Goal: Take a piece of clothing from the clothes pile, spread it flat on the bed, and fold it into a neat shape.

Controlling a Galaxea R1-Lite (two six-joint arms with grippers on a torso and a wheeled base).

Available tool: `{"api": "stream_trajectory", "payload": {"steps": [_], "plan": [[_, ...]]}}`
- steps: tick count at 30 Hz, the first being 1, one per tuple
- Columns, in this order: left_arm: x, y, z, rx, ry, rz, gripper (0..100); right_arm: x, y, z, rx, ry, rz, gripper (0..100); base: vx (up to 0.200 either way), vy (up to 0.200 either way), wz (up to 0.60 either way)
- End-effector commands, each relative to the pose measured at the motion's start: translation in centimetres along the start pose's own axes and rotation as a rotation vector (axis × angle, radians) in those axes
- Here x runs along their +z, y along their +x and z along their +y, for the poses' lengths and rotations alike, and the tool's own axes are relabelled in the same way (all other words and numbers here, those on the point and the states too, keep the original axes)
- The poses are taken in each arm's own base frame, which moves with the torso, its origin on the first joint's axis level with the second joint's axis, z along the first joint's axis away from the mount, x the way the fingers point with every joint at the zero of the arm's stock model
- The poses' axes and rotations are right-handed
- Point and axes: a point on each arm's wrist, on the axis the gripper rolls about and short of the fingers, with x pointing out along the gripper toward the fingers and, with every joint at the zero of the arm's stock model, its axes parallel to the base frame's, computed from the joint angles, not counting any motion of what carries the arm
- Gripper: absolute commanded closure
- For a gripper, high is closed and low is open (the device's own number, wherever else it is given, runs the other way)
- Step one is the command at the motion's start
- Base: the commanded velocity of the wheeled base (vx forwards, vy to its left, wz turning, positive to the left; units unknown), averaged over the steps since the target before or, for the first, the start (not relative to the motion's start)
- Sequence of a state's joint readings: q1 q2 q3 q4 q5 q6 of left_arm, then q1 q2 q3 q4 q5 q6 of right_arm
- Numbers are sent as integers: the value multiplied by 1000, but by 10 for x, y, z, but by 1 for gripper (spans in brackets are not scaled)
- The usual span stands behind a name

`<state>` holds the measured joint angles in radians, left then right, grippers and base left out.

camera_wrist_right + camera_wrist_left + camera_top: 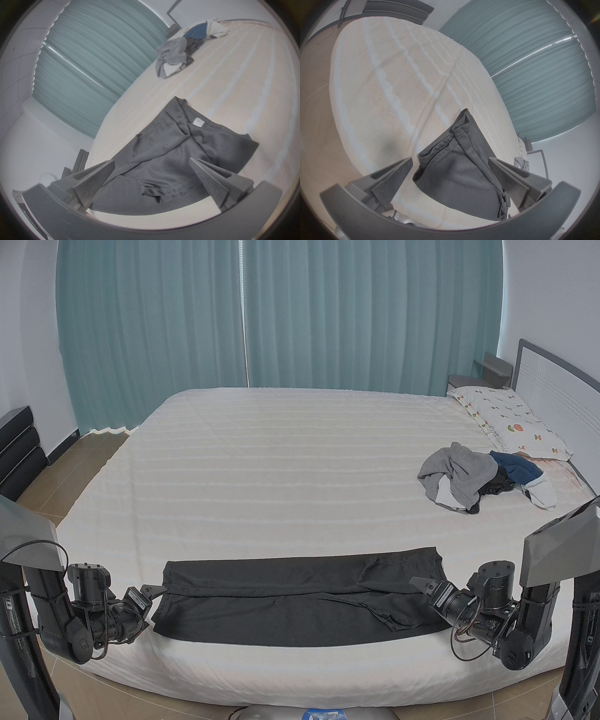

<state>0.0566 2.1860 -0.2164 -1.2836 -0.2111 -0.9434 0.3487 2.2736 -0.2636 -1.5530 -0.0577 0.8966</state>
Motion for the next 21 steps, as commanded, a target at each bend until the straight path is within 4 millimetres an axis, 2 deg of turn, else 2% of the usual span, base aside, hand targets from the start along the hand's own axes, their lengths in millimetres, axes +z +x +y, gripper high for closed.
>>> {"api": "stream_trajectory", "payload": {"steps": [1,6,13,21], "plan": [[0,0,0,2,-2,0,0,2,-2,14,62,-46,-15,0,0,0,0],[0,0,0,1,-2,1,0,-19,4,21,87,-98,47,0,0,0,0],[0,0,1,3,-2,1,0,-56,31,30,128,-146,122,0,0,0,0],[0,0,0,2,0,0,0,-59,34,31,118,-154,160,0,0,0,0]]}}
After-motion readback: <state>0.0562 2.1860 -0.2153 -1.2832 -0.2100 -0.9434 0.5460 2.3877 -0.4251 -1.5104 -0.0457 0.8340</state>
